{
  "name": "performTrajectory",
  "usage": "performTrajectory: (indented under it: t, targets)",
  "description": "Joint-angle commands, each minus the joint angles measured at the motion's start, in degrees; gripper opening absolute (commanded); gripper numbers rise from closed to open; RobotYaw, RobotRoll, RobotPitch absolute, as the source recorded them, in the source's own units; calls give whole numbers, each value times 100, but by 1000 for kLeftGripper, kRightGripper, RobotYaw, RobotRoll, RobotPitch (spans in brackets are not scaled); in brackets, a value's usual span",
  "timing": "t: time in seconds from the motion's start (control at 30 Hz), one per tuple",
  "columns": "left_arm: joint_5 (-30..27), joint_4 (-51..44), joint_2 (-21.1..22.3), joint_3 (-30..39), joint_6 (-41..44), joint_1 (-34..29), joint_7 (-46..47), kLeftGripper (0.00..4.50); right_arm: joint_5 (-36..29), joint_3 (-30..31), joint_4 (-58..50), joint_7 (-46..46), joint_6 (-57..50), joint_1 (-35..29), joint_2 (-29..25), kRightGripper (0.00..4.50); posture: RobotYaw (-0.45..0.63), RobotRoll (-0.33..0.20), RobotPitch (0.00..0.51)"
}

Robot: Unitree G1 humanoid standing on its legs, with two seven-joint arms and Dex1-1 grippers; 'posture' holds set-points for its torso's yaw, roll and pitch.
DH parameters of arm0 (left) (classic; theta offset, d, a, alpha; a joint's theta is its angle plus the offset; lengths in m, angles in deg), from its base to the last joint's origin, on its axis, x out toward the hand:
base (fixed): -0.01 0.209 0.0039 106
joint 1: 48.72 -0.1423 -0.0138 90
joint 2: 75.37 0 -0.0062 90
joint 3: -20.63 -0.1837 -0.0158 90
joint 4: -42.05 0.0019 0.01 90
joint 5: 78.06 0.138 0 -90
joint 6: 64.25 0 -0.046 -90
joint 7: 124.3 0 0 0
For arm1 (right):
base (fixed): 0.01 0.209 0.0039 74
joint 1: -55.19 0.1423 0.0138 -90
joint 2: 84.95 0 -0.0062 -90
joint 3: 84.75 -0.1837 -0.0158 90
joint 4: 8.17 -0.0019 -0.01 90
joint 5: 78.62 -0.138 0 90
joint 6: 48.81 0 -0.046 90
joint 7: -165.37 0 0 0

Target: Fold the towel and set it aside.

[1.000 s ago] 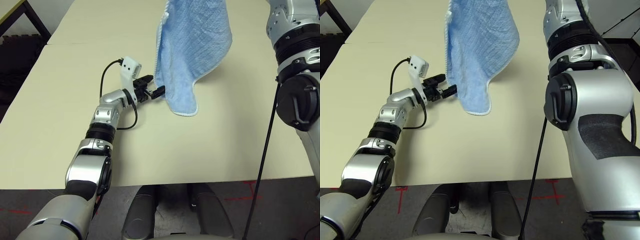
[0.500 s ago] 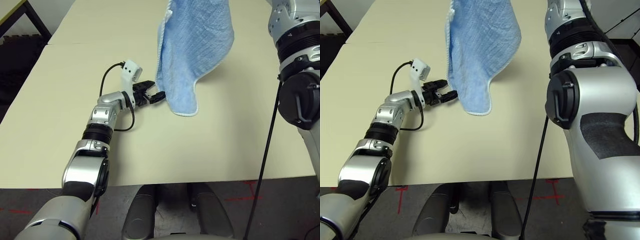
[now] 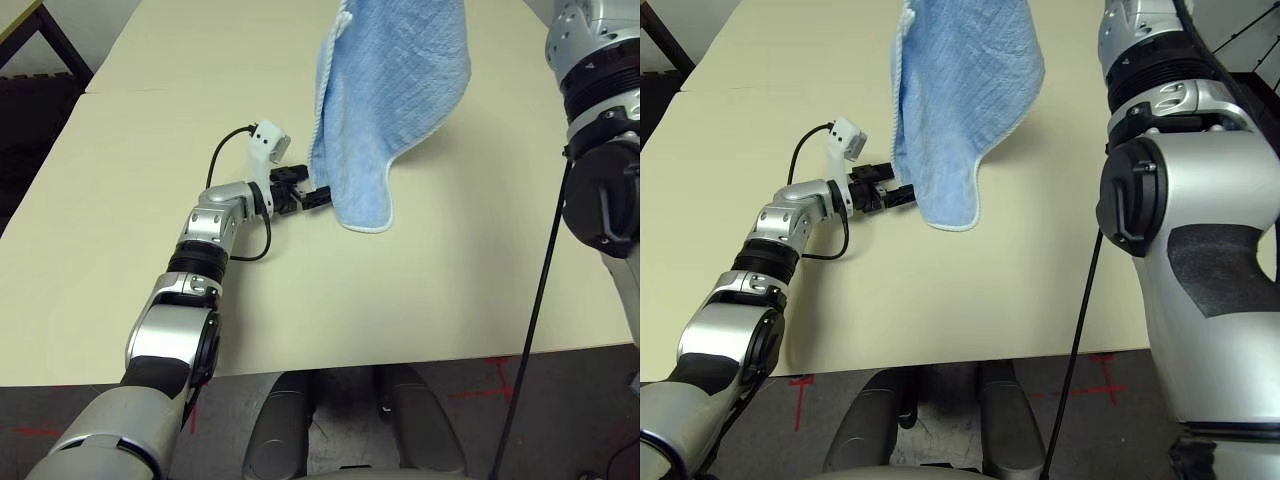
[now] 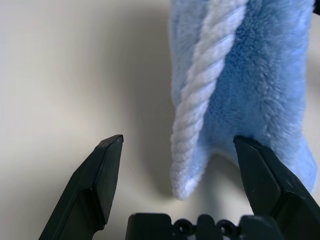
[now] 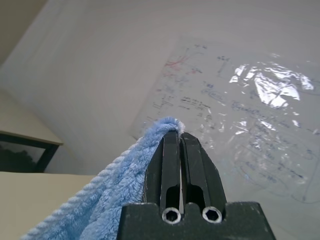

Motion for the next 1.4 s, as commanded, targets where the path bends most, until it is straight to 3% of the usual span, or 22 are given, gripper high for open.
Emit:
performTrajectory:
  t: [0.03, 0.33, 0.6, 1.0, 1.4]
  targets:
    - [-7, 69, 2, 71, -76, 57, 79, 4500, -19, -79, -148, 95, 146, 594, -64, 28, 93, 0, 165]
    - [-293, -290, -449, 280, -66, 32, 290, 4500, -144, -174, -59, 226, 137, 775, 516, 28, 117, 0, 193]
    - [-178, 338, -717, 261, -620, 527, 404, 4500, -223, -280, -127, 331, 139, 737, 525, 28, 75, 0, 202]
    - [180, 400, -2, -183, -120, 251, -287, 4500, -176, -282, -158, 234, 171, 721, 303, 28, 61, 0, 210]
    - [-1, -236, 59, -185, 497, -54, -686, 4500, -178, -270, -160, 228, 177, 713, 334, 28, 59, 0, 216]
